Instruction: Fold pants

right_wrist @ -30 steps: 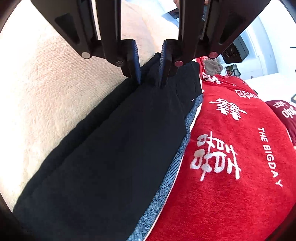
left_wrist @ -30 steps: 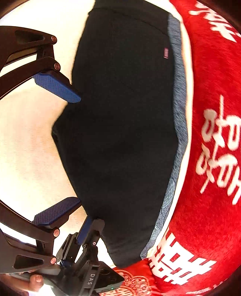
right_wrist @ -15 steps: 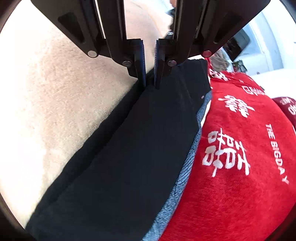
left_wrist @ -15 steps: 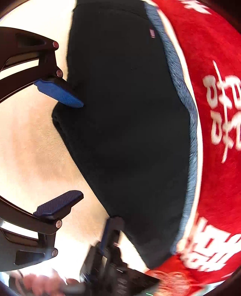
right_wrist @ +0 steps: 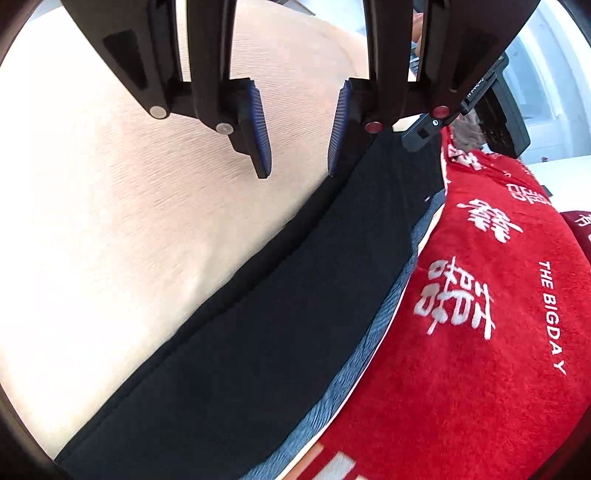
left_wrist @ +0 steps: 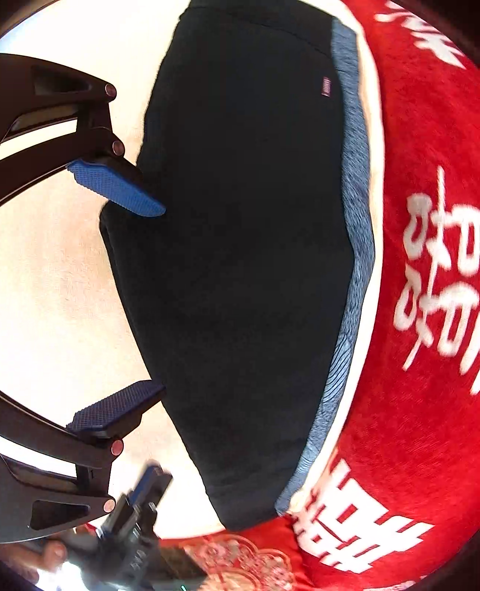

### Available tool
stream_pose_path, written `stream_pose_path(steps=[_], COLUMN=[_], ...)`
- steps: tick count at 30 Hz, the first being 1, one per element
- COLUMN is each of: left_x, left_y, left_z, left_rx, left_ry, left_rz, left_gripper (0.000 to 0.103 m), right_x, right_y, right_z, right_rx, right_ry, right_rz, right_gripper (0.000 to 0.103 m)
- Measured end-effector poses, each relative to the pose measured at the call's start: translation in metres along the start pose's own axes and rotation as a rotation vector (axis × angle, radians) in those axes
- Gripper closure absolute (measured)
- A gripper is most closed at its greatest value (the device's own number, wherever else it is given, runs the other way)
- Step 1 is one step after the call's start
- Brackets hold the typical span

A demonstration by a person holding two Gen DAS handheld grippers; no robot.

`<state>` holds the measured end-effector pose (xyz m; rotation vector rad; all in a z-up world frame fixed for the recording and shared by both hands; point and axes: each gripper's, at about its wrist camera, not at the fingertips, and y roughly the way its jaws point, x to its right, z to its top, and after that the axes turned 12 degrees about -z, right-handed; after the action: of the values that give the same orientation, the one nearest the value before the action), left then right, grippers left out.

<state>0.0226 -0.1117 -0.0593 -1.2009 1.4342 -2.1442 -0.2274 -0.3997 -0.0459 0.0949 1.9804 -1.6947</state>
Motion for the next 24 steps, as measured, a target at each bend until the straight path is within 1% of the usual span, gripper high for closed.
stream_pose_path(steps=[2,6,8,10,13,14,15,17,19,21,22,23,24], left_x=[0.000,0.003,0.005,0.008,0.011,0.014,0.021,0.023,0.024,0.025,0.026,0.027,0.028], left_y=[0.005,0.025,0.030,0.032,0.040,0.043,0.051,0.053,0.055,0.057,0.058,0.059,0.061], left_z=[-0.004,-0.003,-0.004,-0.004,-0.002,0.000,0.005,0.007,0.008,0.009,0.010,0.012,0.013], left_rx=[-0.006,-0.029,-0.023,-0.019,-0.030,-0.035,-0.038,-0.040,-0.042,-0.046,-0.049,-0.054,-0.059], left_ry=[0.008,-0.007,0.002,0.009,0.009,0.008,0.006,0.005,0.004,0.003,0.004,0.003,0.001], left_rz=[0.039,0.089,0.109,0.122,0.138,0.144,0.150,0.157,0.162,0.166,0.168,0.170,0.171], left_gripper=[0.012,0.012,0.011,0.008,0.001,0.001,0.001,0.001,0.001,0.001,0.001,0.001,0.001], right_x=[0.017,0.053,0.068,0.082,0.091,0.093,0.094,0.088,0.087,0.098,0.104,0.109,0.107], right_y=[-0.017,-0.046,-0.054,-0.059,-0.057,-0.054,-0.053,-0.057,-0.060,-0.061,-0.063,-0.065,-0.066], right_z=[0.015,0.050,0.070,0.090,0.115,0.120,0.125,0.131,0.136,0.140,0.141,0.142,0.141], right_rx=[0.062,0.172,0.207,0.232,0.235,0.224,0.211,0.212,0.220,0.223,0.229,0.227,0.228], right_ry=[0.029,0.126,0.166,0.206,0.227,0.236,0.238,0.176,0.138,0.157,0.167,0.168,0.155], right_rz=[-0.060,-0.143,-0.175,-0.189,-0.198,-0.191,-0.186,-0.219,-0.260,-0.289,-0.294,-0.286,-0.298], right_gripper=[0.068,0.068,0.068,0.068,0.068,0.068,0.074,0.088,0.088,0.088,0.090,0.090,0.089])
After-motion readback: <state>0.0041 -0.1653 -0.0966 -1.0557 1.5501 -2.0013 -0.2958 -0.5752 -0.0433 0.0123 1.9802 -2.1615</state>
